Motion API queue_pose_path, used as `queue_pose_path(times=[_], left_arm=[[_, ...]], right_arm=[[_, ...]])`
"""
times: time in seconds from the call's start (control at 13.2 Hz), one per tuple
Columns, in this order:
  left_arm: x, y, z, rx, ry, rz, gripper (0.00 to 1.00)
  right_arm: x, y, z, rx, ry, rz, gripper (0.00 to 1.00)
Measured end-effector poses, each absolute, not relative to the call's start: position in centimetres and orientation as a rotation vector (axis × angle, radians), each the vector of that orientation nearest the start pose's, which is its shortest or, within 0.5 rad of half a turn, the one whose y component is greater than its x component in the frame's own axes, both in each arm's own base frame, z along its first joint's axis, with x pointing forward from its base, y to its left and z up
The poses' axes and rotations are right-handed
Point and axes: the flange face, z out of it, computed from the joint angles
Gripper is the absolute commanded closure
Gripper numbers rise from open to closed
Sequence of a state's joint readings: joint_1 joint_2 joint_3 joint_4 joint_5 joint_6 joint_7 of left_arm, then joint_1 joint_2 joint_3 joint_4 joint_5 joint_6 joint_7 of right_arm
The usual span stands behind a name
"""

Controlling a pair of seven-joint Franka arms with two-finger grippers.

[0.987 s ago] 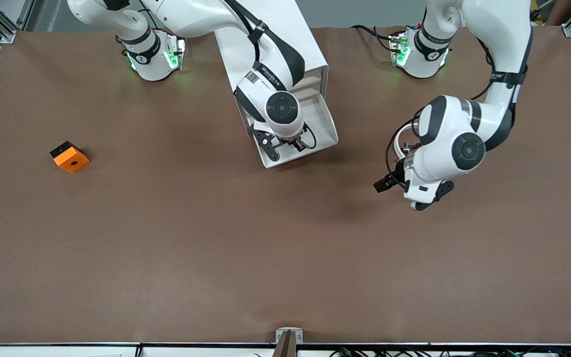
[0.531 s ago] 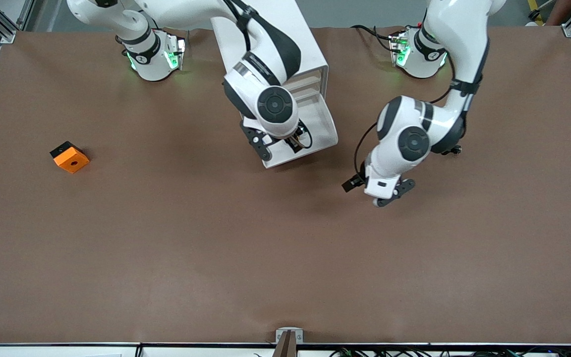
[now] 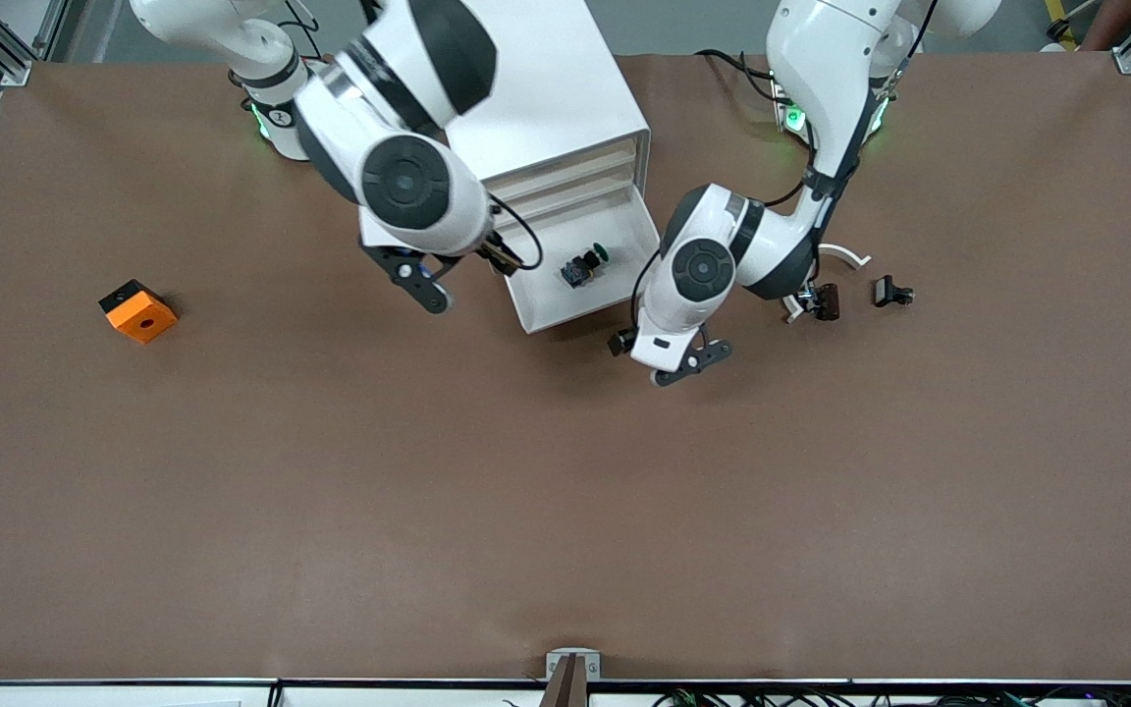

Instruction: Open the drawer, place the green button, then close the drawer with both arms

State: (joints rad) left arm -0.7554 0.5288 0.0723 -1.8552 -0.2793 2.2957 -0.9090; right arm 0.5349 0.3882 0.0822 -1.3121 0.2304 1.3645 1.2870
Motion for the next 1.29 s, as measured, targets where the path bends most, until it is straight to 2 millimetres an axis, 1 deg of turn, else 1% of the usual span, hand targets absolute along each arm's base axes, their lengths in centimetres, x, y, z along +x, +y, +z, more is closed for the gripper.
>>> queue_pose_path(times=[0.08,0.15,0.3,0.46,0.53,0.83,0.99,1.06,1.14,1.29], left_arm=[[47.6,-41.8,22.8,-3.121,-0.627,0.293,0.00],[46.5,-42.9,22.8,-3.118,-0.625,0.307,0.00],[44.4,-45.0,22.5,-3.109,-0.622,0.333,0.00],[42.3,-46.7,22.0,-3.100,-0.609,0.353,0.00],[41.2,-47.7,21.9,-3.096,-0.605,0.367,0.00],[36.2,-51.2,21.7,-3.064,-0.609,0.455,0.00],[34.4,-52.2,21.7,-3.040,-0.599,0.496,0.00],[33.8,-52.5,21.7,-3.033,-0.602,0.506,0.00],[33.5,-52.7,21.8,-3.029,-0.606,0.513,0.00],[33.5,-52.7,21.8,-3.023,-0.623,0.517,0.00]], right_arm=[[50.9,36.2,51.6,-3.026,0.925,0.652,0.00],[50.9,33.7,52.9,-3.028,0.815,0.641,0.00],[51.0,28.1,54.7,-3.023,0.617,0.620,0.00],[51.2,22.7,55.4,-3.032,0.482,0.586,0.00],[51.2,20.4,55.6,-3.047,0.424,0.566,0.00],[51.4,13.0,55.8,-3.044,0.236,0.526,0.00],[51.7,9.9,55.8,-3.058,0.148,0.452,0.00],[51.5,8.8,55.7,-3.065,0.108,0.405,0.00],[51.1,8.1,55.5,-3.066,0.077,0.367,0.00],[49.9,7.1,55.6,-3.068,0.037,0.327,0.00]])
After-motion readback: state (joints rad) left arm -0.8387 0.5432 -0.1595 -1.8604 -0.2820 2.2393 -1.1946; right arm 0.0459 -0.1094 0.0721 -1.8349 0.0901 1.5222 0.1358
